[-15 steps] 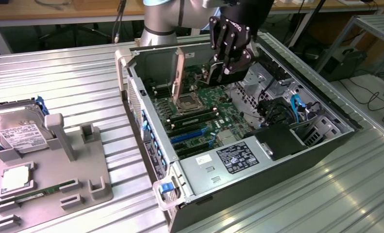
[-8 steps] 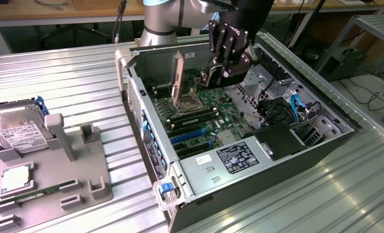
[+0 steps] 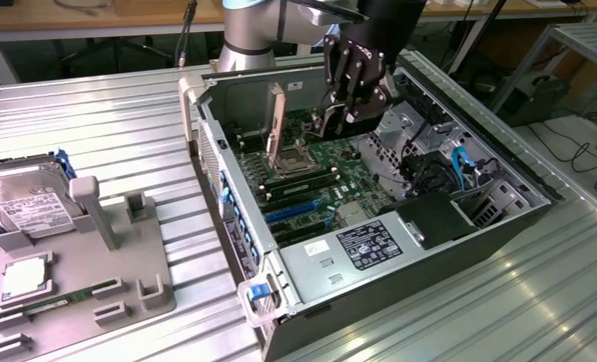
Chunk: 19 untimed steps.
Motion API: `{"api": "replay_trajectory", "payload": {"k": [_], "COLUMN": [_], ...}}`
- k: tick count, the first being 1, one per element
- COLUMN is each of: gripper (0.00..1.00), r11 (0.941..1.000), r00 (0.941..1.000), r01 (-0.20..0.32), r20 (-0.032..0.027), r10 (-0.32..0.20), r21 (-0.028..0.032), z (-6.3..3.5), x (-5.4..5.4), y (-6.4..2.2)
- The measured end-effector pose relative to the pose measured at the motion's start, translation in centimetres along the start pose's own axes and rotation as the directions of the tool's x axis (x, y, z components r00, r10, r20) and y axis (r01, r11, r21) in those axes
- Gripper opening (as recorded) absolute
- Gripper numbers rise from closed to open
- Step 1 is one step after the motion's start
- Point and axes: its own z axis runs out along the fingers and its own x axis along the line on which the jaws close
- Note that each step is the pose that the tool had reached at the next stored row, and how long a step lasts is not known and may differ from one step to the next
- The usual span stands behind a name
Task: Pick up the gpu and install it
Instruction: 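Insert the gpu into the slot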
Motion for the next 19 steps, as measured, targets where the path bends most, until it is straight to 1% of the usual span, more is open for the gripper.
{"api": "replay_trajectory", "payload": {"k": [19], "gripper": [0.27], "r11": [1.0000], "r00": [1.0000], "r01": [0.000], "r20": [0.0001], "r10": [0.000], "r21": [0.0000], "z": [1.19], "x": [0.0], "y": [-0.02]}}
